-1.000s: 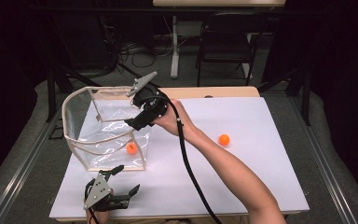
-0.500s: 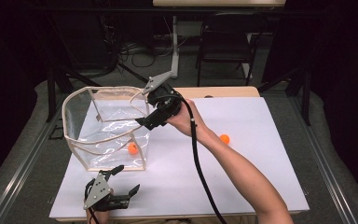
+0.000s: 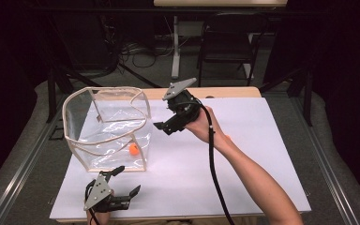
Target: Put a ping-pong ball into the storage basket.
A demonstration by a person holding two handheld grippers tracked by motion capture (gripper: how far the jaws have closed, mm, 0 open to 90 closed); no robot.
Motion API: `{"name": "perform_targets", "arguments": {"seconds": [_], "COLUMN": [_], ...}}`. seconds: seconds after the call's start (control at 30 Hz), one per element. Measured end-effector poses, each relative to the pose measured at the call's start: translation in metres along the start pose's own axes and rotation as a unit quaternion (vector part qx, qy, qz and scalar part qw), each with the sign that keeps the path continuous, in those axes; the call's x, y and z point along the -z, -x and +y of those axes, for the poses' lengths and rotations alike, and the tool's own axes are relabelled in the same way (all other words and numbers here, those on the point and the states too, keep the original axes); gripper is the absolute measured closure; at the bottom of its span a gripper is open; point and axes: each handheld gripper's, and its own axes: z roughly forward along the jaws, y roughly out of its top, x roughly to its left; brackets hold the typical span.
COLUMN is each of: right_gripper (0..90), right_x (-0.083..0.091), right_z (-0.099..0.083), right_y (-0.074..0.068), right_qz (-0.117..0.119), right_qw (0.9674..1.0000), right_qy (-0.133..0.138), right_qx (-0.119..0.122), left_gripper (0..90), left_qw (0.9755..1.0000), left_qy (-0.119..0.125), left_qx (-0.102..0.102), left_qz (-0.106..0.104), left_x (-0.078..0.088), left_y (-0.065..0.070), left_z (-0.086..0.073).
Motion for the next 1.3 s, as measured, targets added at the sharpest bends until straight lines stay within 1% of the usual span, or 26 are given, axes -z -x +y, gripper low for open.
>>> {"name": "perform_targets", "arguments": {"seconds": [0.53,0.6,0.73,0.93,1.03,1.3], "right_gripper": [5.6,5.5,5.5,5.1,5.0,4.9], "right_x": [0.01,0.011,0.013,0.013,0.014,0.02], "right_z": [-0.045,-0.05,-0.062,-0.081,-0.088,-0.107], "right_y": [0.001,0.0,0.0,0.0,-0.001,-0.001], "right_qz": [-0.011,-0.016,-0.019,-0.021,-0.027,-0.034], "right_qw": [0.9998,0.9997,0.9996,0.9993,0.9991,0.9984], "right_qy": [-0.002,-0.002,-0.001,-0.008,-0.009,-0.005], "right_qx": [-0.017,-0.017,-0.022,-0.03,-0.031,-0.046], "left_gripper": [15.7,15.7,15.7,15.7,15.7,15.7], "left_qw": [1.0,1.0,1.0,1.0,1.0,1.0], "left_qy": [0.0,0.0,0.0,0.001,0.0,0.0], "left_qx": [-0.003,-0.003,-0.003,-0.003,-0.003,-0.003], "left_qz": [-0.002,-0.002,-0.002,-0.001,-0.002,-0.002], "left_x": [-0.001,-0.001,-0.001,-0.001,-0.001,-0.001], "left_y": [0.001,0.001,0.001,0.001,0.0,0.001], "left_z": [0.001,0.001,0.001,0.001,0.001,0.001]}}
